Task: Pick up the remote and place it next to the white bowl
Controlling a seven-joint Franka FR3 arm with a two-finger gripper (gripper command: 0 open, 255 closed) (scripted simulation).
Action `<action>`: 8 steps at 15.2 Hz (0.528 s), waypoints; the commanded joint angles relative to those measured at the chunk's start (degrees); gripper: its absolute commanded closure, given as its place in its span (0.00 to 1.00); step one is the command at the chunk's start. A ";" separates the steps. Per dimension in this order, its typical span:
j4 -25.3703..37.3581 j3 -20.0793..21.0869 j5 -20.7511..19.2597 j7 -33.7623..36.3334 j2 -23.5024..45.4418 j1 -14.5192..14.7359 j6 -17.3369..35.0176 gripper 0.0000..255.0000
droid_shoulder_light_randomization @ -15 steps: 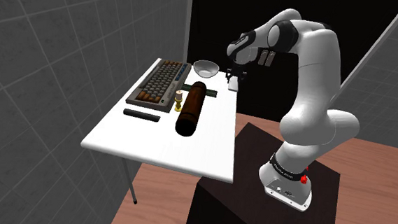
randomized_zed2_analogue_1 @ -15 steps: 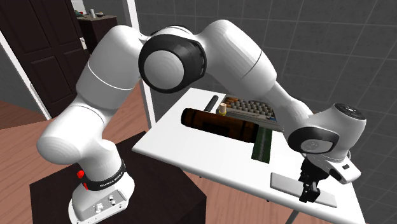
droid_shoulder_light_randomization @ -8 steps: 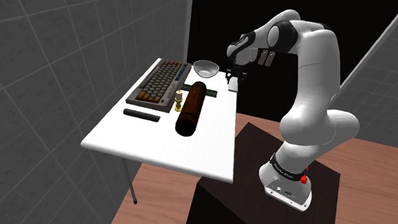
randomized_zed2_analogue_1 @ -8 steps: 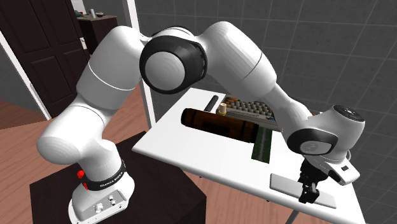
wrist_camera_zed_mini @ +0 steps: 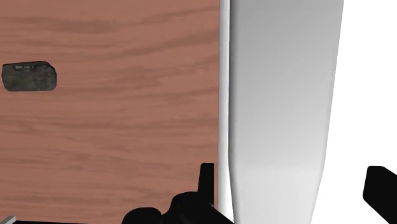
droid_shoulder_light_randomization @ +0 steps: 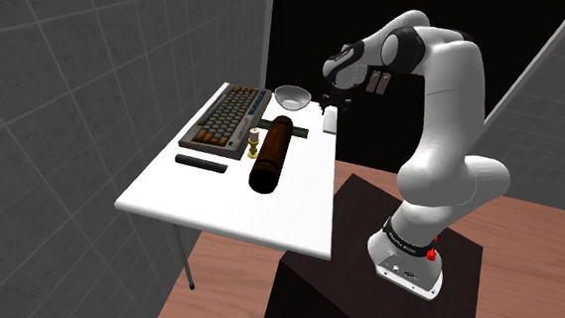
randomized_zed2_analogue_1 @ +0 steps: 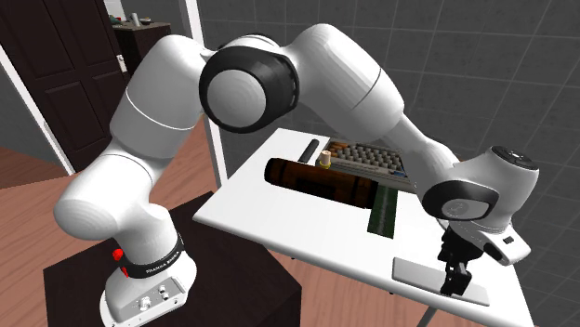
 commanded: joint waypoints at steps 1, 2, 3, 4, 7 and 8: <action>0.01 -0.13 -0.16 0.10 -2.28 0.11 -2.30 0.00; 0.18 -0.18 -0.23 0.14 -3.16 0.14 -3.36 0.00; 0.18 -0.18 -0.23 0.14 -3.16 0.14 -3.36 0.00; 0.17 -0.18 -0.23 0.14 -3.17 0.14 -3.35 0.00; 0.18 -0.18 -0.23 0.14 -3.16 0.14 -3.36 0.00; 0.18 -0.18 -0.23 0.14 -3.16 0.14 -3.36 0.00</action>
